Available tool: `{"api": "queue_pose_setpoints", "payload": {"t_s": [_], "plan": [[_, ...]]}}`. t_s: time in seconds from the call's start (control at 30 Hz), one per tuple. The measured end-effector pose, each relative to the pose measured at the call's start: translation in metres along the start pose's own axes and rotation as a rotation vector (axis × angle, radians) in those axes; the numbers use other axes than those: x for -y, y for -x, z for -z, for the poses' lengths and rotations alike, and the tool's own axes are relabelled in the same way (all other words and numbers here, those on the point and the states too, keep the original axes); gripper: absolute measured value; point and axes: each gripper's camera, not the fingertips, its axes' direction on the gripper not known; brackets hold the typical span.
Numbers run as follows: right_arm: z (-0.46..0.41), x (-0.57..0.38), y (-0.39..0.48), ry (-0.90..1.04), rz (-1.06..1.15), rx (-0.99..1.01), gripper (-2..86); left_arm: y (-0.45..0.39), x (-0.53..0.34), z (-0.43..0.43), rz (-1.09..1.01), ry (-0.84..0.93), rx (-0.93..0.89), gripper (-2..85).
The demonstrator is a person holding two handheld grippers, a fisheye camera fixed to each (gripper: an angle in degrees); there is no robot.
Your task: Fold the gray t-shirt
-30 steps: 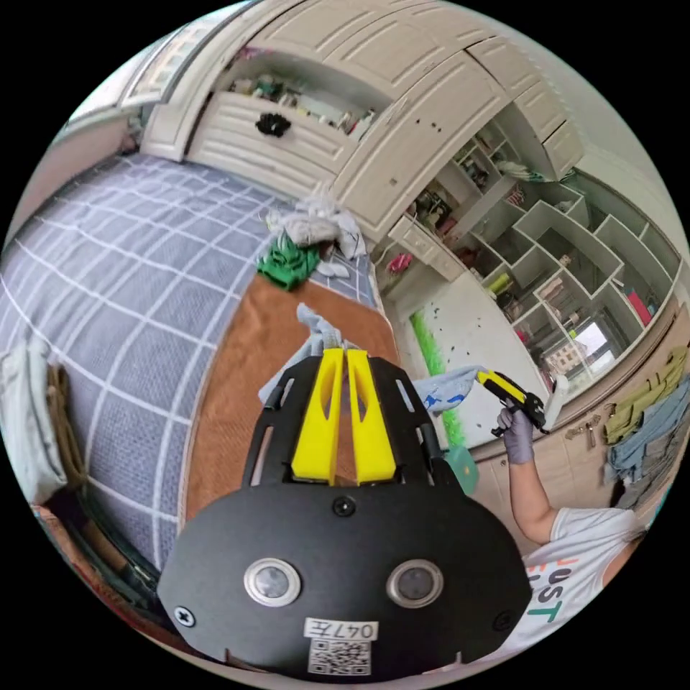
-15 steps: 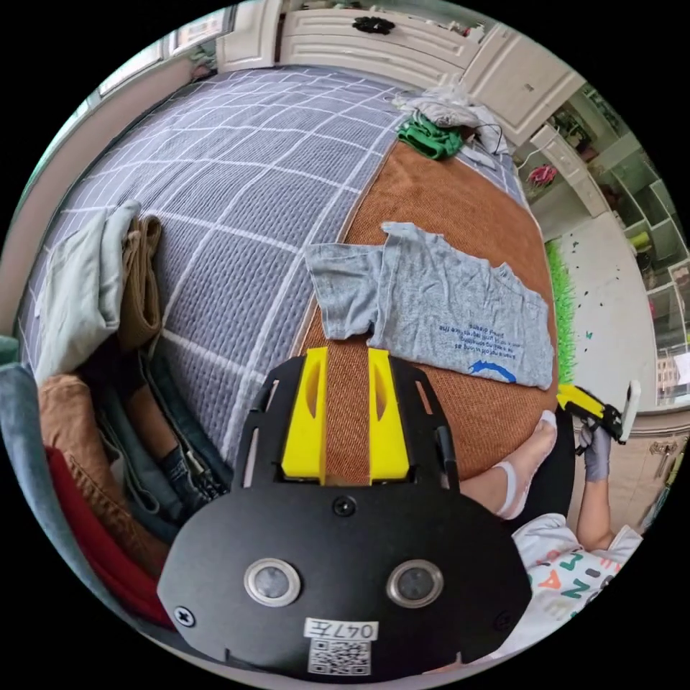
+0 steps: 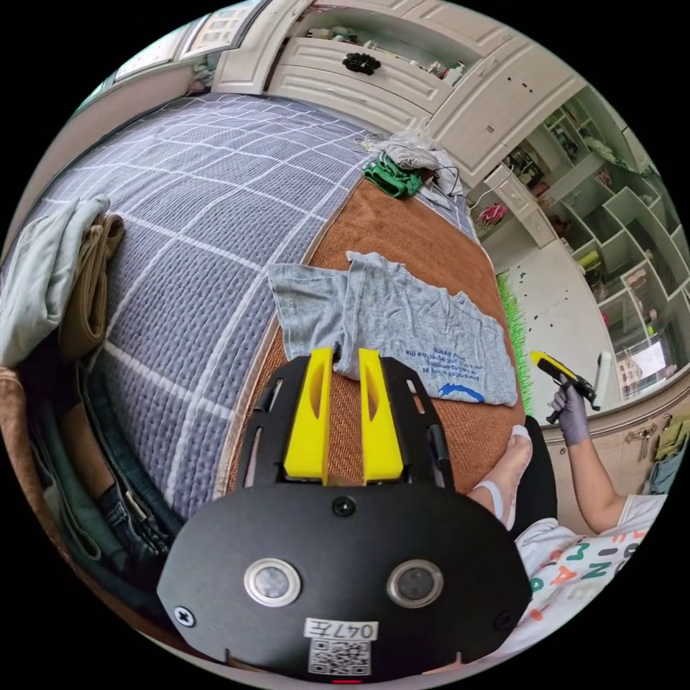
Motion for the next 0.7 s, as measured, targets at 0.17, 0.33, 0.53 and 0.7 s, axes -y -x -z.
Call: {"api": "queue_pose_setpoints", "payload": {"t_s": [0.17, 0.33, 0.53, 0.7], "plan": [[-0.063, 0.008, -0.036, 0.081, -0.142, 0.125, 4.9, 0.023, -0.025, -0.018, 0.052, -0.01, -0.039, 5.9], [-0.101, -0.011, -0.064, 0.076, -0.287, 0.271, 4.3, 0.048, -0.047, -0.041, 0.106, -0.037, -0.136, 5.6], [-0.123, -0.021, -0.07, 0.011, -0.286, 0.402, -0.3, 0.073, -0.062, -0.075, 0.151, -0.034, -0.182, 5.0], [-0.105, -0.013, -0.036, -0.101, -0.071, 0.604, -1.2, 0.081, -0.07, -0.098, 0.151, -0.024, -0.17, 4.8]]}}
